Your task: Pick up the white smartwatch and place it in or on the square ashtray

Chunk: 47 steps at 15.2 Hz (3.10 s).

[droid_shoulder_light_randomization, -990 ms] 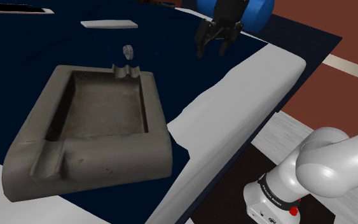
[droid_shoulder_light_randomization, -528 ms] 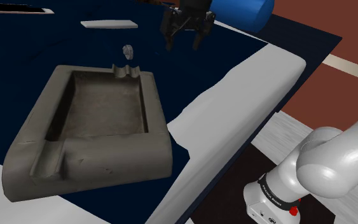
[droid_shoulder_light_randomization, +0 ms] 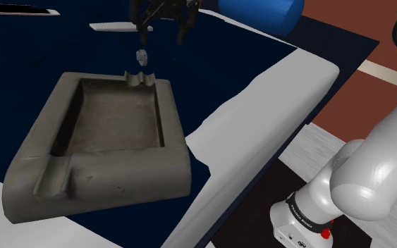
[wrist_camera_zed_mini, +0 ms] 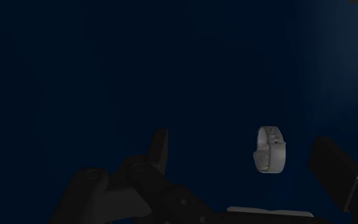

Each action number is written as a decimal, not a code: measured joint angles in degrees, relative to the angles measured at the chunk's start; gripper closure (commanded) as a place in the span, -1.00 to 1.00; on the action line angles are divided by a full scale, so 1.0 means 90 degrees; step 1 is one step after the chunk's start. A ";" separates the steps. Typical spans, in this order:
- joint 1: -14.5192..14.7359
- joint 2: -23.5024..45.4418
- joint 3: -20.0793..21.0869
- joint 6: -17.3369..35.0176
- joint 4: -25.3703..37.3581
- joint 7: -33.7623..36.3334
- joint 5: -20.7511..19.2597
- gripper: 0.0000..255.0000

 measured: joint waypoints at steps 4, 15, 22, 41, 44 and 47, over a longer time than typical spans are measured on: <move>0.0227 0.0687 0.0149 -0.0076 0.0699 0.0369 -0.0246 -1.00; 0.0206 0.0674 0.0139 0.0469 0.0145 0.0398 -0.0236 -1.00; 0.0206 0.0673 0.0139 0.0471 0.0143 0.0398 -0.0236 1.00; 0.0403 0.1146 0.0194 -0.0841 0.1887 0.0459 -0.0452 1.00; 0.0484 0.1303 0.0210 -0.1193 0.2382 0.0480 -0.0531 1.00; 0.0601 0.1546 0.0222 -0.1572 0.2986 0.0498 -0.0652 1.00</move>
